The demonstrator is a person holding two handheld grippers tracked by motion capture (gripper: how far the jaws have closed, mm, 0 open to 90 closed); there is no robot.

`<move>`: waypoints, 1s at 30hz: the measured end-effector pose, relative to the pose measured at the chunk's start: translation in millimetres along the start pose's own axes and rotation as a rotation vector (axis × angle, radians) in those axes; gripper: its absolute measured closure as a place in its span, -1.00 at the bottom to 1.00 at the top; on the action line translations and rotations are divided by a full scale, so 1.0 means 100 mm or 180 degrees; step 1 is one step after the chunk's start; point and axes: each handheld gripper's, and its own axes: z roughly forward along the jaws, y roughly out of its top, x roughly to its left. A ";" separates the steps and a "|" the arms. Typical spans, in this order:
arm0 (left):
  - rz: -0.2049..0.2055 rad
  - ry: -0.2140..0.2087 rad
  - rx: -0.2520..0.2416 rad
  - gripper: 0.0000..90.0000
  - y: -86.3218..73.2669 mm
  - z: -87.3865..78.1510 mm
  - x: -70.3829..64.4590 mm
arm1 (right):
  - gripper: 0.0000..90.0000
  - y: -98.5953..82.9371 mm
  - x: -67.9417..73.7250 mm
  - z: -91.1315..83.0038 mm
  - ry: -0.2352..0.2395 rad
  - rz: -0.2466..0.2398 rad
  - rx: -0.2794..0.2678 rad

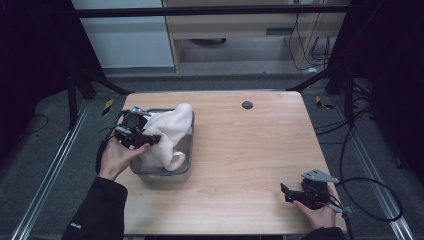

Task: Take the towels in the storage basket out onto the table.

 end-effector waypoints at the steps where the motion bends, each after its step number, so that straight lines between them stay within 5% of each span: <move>1: 0.0006 0.0001 0.0001 0.34 0.01 -0.03 0.00 | -0.85 0.00 0.00 0.00 -0.0001 0.0003 0.0000; 12: 0.0049 0.0025 -0.0153 0.34 0.09 -0.27 0.04 | -0.85 0.00 0.00 0.00 -0.0006 -0.0006 0.0004; 30: 0.0208 0.0021 -0.0328 0.34 0.38 -0.64 -0.10 | -0.85 0.00 -0.01 0.00 0.0005 0.0018 0.0003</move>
